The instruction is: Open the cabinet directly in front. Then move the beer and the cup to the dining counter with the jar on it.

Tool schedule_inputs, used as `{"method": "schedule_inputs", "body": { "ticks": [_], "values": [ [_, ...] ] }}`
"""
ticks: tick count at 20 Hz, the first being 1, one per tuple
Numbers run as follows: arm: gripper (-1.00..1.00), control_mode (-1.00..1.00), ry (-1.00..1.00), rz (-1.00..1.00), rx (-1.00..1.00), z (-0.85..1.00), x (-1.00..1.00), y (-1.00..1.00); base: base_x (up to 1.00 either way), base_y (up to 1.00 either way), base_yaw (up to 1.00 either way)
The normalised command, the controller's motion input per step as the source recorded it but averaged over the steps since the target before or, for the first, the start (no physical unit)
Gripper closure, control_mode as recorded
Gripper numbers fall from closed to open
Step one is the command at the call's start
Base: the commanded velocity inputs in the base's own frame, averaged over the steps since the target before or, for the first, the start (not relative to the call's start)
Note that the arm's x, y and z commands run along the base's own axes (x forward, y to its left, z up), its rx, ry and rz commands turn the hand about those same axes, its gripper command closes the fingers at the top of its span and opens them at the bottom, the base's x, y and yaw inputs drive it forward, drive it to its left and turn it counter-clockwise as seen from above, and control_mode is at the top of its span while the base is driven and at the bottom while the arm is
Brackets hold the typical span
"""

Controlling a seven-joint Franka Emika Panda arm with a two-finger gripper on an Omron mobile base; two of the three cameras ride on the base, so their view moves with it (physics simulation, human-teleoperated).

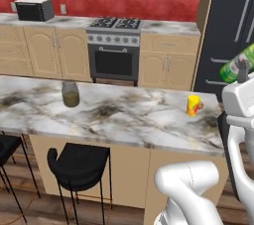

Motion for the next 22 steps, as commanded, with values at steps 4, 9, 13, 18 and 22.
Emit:
{"method": "schedule_inputs", "body": {
  "ticks": [4,9,13,18,22],
  "values": [
    [1.00,1.00,0.00,0.00,0.00,0.00,0.00,0.00,0.35,0.17,-0.10],
    [1.00,-1.00,-0.02,-0.02,0.00,0.00,0.10,0.02,0.18,0.10,-0.05],
    [1.00,-1.00,-0.05,0.00,0.00,0.00,0.11,-0.02,0.00,0.00,0.00],
    [1.00,-1.00,-0.02,0.03,0.00,0.00,0.00,-0.27,0.00,0.00,0.00],
    [1.00,-1.00,0.00,0.00,0.02,0.00,-0.10,-0.53,0.00,0.00,0.00]
  ]
}}
